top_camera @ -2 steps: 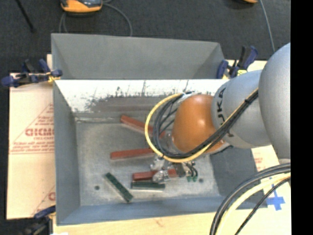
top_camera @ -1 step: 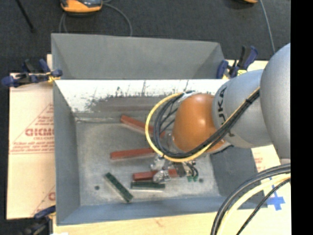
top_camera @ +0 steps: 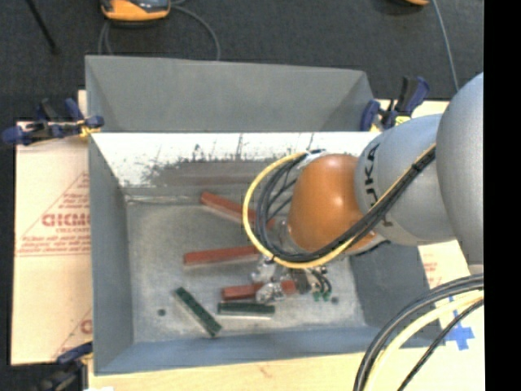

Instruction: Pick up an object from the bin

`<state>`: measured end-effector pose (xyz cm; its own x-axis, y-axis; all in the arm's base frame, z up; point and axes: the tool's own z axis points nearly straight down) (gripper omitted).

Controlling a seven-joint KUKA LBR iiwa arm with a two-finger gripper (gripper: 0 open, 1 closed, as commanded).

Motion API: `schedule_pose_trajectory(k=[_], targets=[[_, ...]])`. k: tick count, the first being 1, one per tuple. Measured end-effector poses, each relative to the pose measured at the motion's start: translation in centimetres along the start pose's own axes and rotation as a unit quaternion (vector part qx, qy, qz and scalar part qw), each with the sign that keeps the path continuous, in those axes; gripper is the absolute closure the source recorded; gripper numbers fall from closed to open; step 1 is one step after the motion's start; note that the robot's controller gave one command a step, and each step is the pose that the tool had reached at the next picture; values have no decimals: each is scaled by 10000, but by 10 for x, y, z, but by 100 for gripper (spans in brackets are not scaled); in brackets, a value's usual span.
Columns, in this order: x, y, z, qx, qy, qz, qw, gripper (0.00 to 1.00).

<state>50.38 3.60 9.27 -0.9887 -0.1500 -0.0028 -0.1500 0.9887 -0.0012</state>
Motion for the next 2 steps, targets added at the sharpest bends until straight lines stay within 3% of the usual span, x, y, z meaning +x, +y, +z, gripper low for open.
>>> schedule_pose_trajectory(k=[2], targets=[[1, 0, -22, -3, 33, -1, 10000, 100]])
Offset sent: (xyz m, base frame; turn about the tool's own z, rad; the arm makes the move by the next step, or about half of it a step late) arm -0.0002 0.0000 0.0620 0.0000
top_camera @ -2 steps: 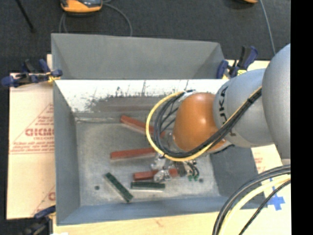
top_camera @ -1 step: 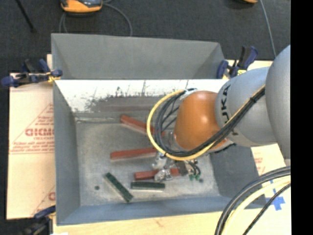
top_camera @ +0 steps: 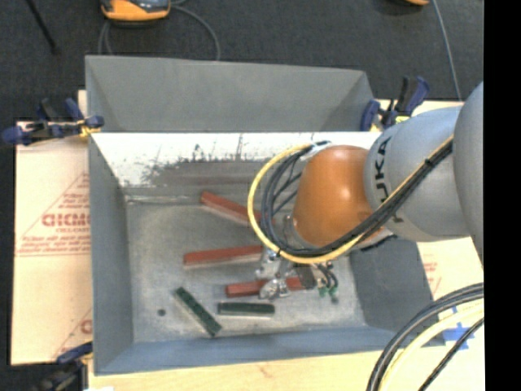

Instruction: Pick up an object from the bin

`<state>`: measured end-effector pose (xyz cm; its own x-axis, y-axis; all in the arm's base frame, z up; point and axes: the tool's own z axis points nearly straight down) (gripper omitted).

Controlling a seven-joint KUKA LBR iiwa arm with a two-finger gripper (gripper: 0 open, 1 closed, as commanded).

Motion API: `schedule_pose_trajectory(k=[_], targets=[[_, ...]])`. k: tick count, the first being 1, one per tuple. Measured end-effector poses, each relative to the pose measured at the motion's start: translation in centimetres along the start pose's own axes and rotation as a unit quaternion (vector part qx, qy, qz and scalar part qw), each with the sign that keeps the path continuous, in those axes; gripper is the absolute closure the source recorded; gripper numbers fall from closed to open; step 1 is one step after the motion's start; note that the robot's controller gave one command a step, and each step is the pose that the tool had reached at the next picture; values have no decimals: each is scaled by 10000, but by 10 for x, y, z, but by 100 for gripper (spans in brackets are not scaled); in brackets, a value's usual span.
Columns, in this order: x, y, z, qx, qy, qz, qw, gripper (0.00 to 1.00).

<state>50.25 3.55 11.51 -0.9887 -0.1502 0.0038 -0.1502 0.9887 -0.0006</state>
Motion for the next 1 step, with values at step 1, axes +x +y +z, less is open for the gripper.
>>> schedule_pose_trajectory(k=[1], targets=[[-1, 0, -16, 1, -15, -1, 10000, 100]])
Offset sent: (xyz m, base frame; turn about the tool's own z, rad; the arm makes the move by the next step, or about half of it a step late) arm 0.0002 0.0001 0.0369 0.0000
